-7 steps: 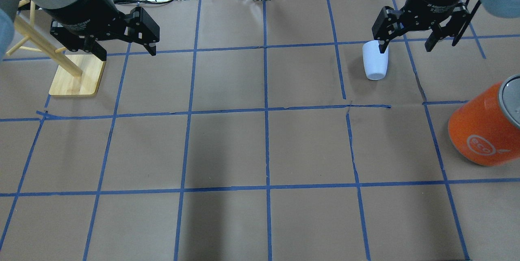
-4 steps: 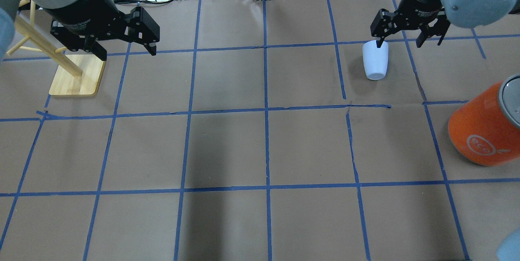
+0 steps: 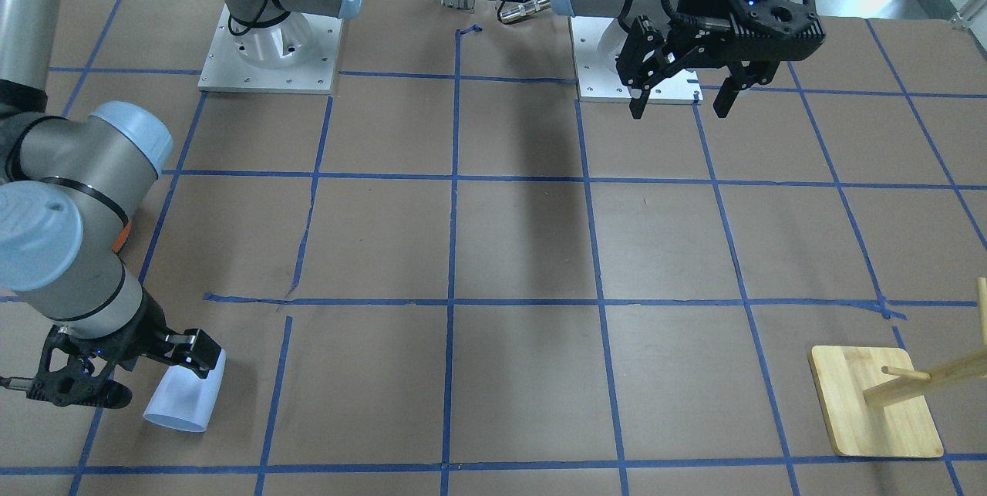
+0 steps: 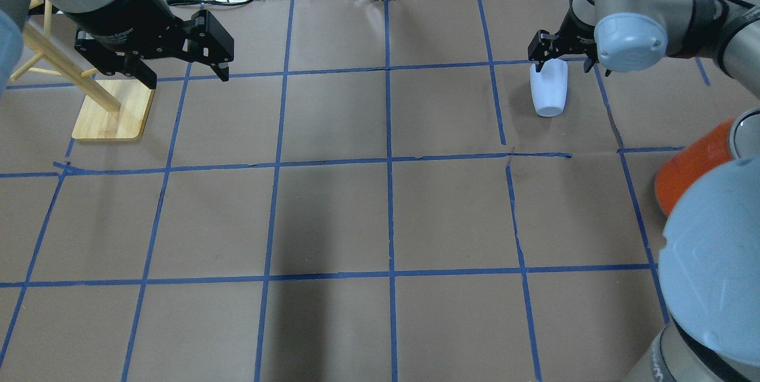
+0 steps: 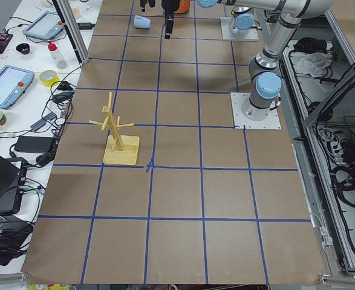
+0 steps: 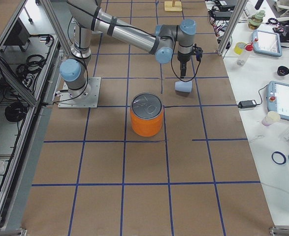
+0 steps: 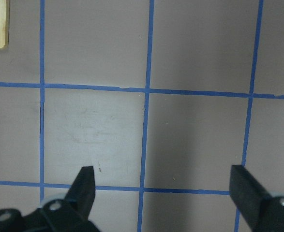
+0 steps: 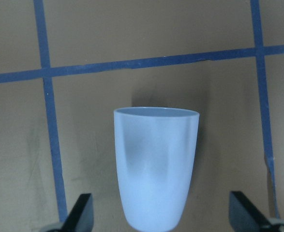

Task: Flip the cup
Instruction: 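Lower the right gripper onto the upside-down pale blue cup and grasp it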

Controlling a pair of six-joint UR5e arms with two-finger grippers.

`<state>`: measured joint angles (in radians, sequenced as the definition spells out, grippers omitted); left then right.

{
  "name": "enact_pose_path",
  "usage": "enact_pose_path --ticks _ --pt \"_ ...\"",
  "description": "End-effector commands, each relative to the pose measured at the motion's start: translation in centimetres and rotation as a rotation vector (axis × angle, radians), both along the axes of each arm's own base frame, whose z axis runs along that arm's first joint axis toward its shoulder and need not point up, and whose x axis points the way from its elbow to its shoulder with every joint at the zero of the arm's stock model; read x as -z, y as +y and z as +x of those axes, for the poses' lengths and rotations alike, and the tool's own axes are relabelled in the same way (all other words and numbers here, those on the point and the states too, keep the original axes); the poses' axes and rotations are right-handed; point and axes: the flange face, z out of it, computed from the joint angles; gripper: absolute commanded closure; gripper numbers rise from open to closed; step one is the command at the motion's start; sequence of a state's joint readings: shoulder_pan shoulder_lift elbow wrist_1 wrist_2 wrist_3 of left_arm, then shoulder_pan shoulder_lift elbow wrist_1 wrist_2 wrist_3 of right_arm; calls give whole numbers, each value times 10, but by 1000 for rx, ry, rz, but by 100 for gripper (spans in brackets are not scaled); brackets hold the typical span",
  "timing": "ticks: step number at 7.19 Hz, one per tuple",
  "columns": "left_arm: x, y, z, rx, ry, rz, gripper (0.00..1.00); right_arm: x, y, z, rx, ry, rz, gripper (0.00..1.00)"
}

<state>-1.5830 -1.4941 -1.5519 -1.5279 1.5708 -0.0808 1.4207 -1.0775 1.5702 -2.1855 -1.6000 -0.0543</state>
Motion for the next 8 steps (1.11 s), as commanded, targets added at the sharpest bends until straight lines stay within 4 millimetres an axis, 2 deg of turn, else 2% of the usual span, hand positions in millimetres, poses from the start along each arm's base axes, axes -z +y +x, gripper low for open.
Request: enact_pose_path --ticks 1,2,3,5,6,7,8 --pt "-1 0 1 -2 0 -1 0 38 -14 -2 7 -5 18 0" --pt "-1 0 0 0 0 -1 0 57 -21 -3 7 -3 2 0" --pt "0 0 0 1 0 0 0 68 -24 -5 7 2 0 0" --pt "0 0 0 1 0 0 0 78 -26 -7 10 2 1 1" --pt "0 0 0 1 0 0 0 73 -27 -7 7 2 -8 53" --pt "-1 0 0 1 0 -1 0 78 -22 -6 4 2 6 86" --pt "0 0 0 1 0 0 0 74 -22 -6 0 4 8 100"
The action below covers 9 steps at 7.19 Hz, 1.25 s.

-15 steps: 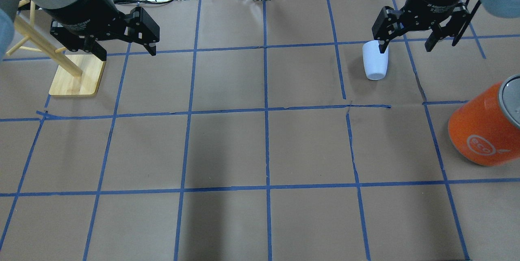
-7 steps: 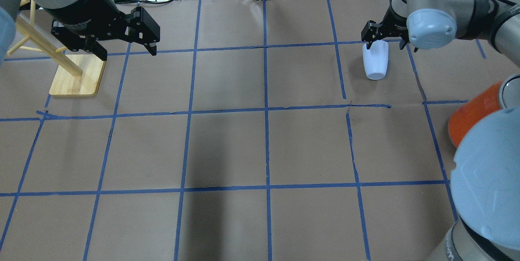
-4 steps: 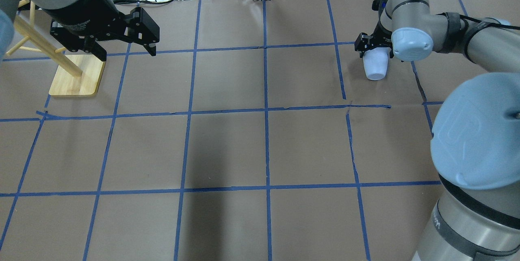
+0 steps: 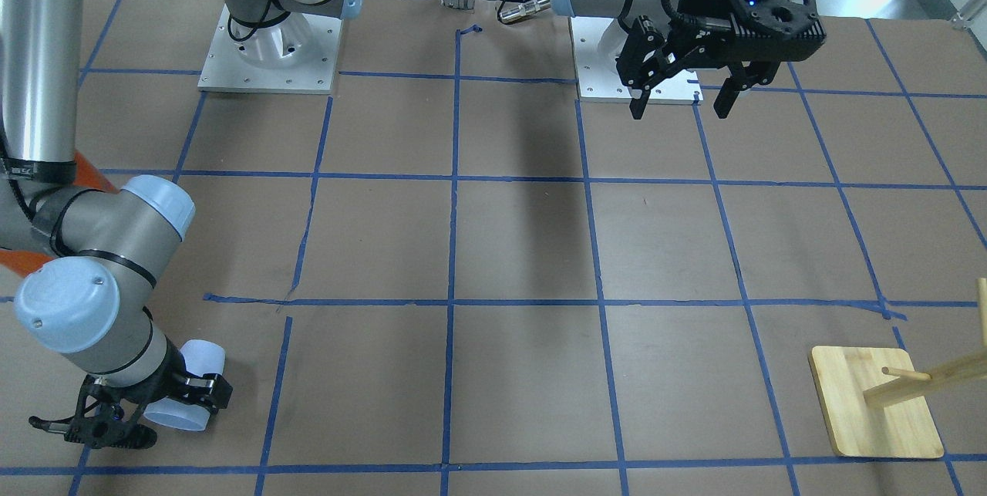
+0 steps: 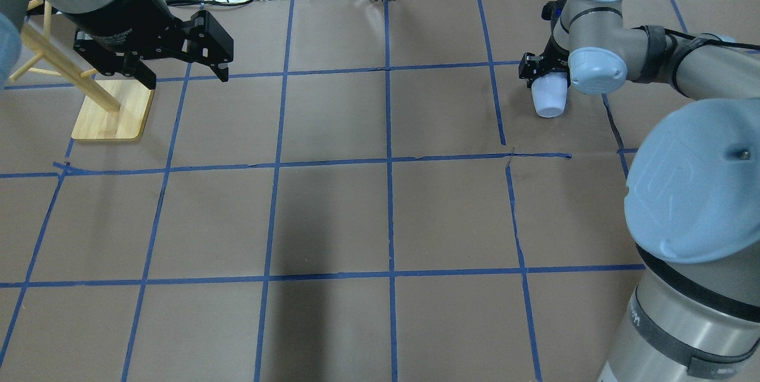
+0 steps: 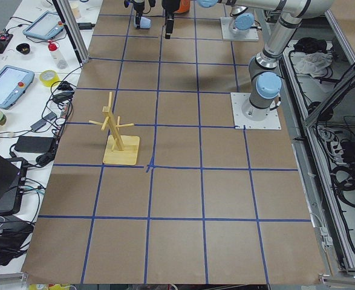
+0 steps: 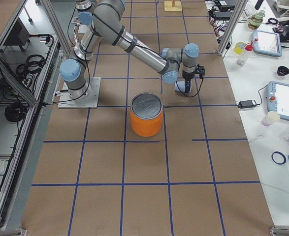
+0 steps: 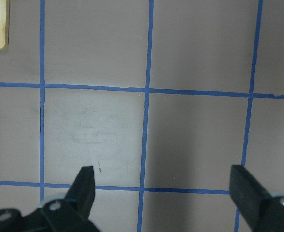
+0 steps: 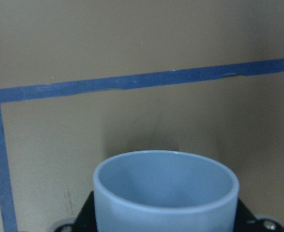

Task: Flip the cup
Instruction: 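Carry the cup with the right gripper toward the left arm's side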

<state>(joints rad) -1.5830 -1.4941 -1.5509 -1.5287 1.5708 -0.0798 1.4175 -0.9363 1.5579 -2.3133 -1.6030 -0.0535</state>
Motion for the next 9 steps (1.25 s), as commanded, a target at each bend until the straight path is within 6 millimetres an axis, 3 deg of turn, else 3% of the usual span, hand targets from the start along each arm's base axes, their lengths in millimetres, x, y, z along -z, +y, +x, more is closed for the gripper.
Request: enact_pose_path --ticks 1,2,3,5,6,8,9 --pt "0 0 0 0 0 -1 0 -29 1 0 -64 11 -30 100" --pt "0 0 0 0 0 -1 0 -44 1 5 -123 12 -51 100" --pt "0 0 0 0 0 1 0 -55 2 38 -227 20 -77 100" --pt "0 0 0 0 0 1 0 -97 0 163 -619 60 -157 100" --pt "0 0 0 0 0 -1 0 -94 6 195 -818 83 -153 100" --pt "1 0 0 0 1 1 0 -65 29 276 -1254 90 -144 100" --pt "1 0 0 0 2 1 0 -41 35 304 -1515 32 -187 98"
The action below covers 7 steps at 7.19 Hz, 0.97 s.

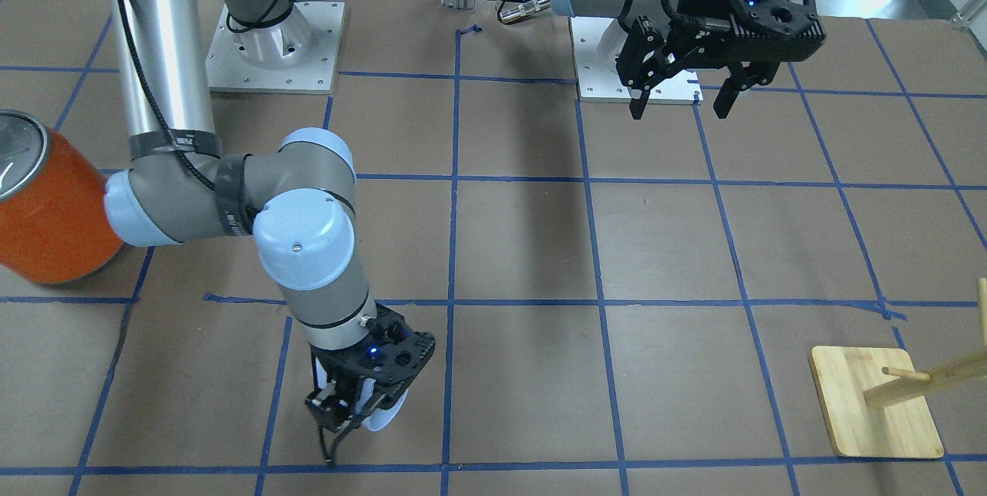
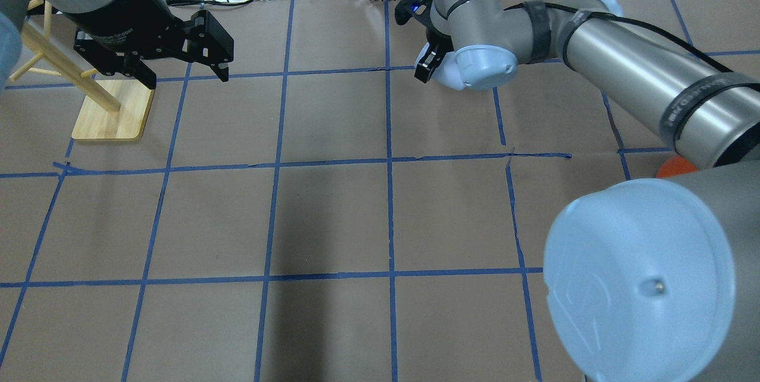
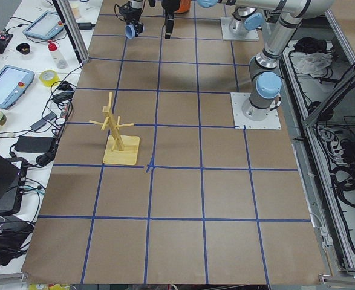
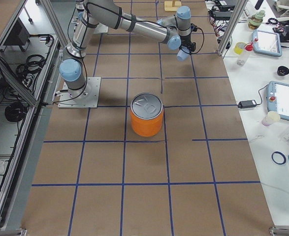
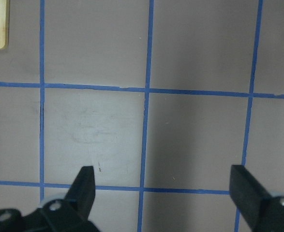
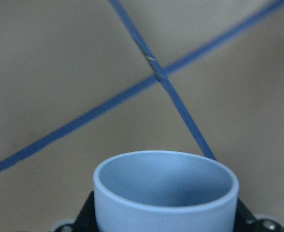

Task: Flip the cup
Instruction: 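Carry the cup with the right gripper toward the left arm's side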

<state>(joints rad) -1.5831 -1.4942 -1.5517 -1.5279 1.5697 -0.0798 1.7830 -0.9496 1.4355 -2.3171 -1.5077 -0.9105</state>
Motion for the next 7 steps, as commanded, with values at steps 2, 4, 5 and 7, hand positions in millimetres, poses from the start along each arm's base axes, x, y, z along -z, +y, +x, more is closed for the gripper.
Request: enact_pose_path --ticks 2,4,5,7 --pt "0 0 0 0 0 -1 0 33 40 95 -493 -22 -7 97" --pt "0 0 0 0 0 1 0 35 55 120 -535 -44 -4 91" --pt "0 0 0 0 0 -1 0 43 59 125 -545 -54 8 90" --pt "0 0 0 0 0 -1 0 42 63 132 -559 -81 10 79"
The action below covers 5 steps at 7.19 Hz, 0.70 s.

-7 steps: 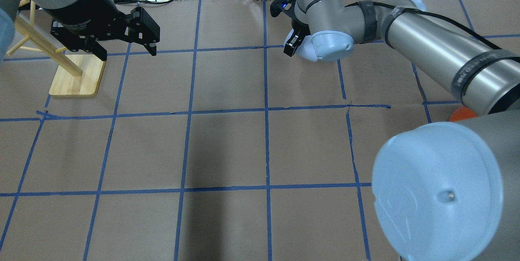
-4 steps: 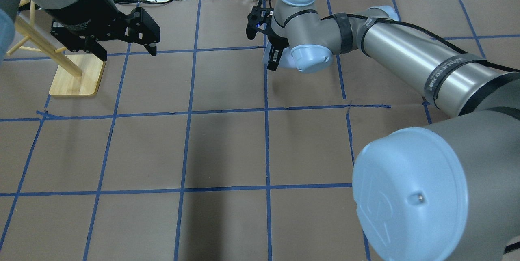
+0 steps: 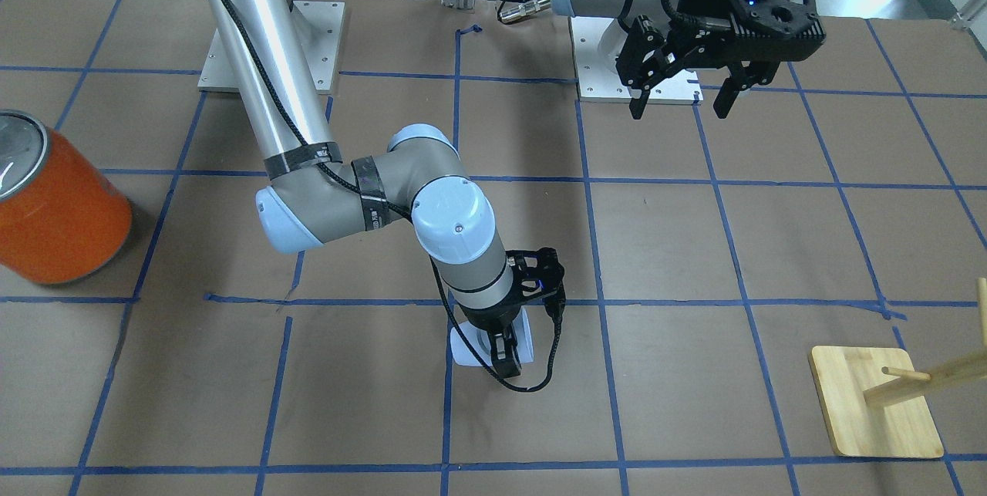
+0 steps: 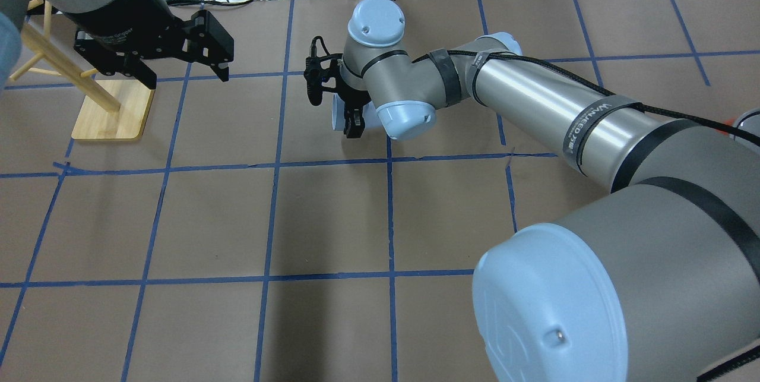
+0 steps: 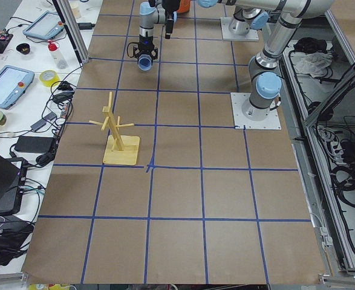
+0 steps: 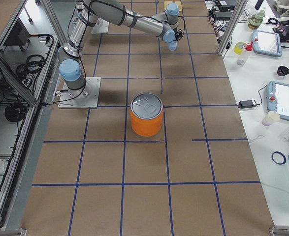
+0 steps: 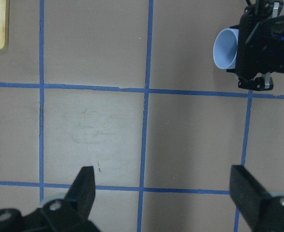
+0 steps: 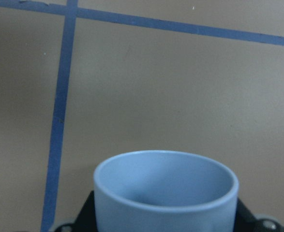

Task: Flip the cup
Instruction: 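Carry the cup with the right gripper toward the left arm's side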

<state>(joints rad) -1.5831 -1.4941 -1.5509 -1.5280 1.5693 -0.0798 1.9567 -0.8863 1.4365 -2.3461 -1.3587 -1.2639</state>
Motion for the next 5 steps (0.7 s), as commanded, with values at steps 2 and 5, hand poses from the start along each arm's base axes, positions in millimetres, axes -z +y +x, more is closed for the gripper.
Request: enact_pose_path --ticks 2,5 --pt "0 0 0 0 0 1 0 8 6 7 -17 -36 29 53" --pt "-1 1 0 -1 0 0 0 9 13 10 -11 -41 41 0"
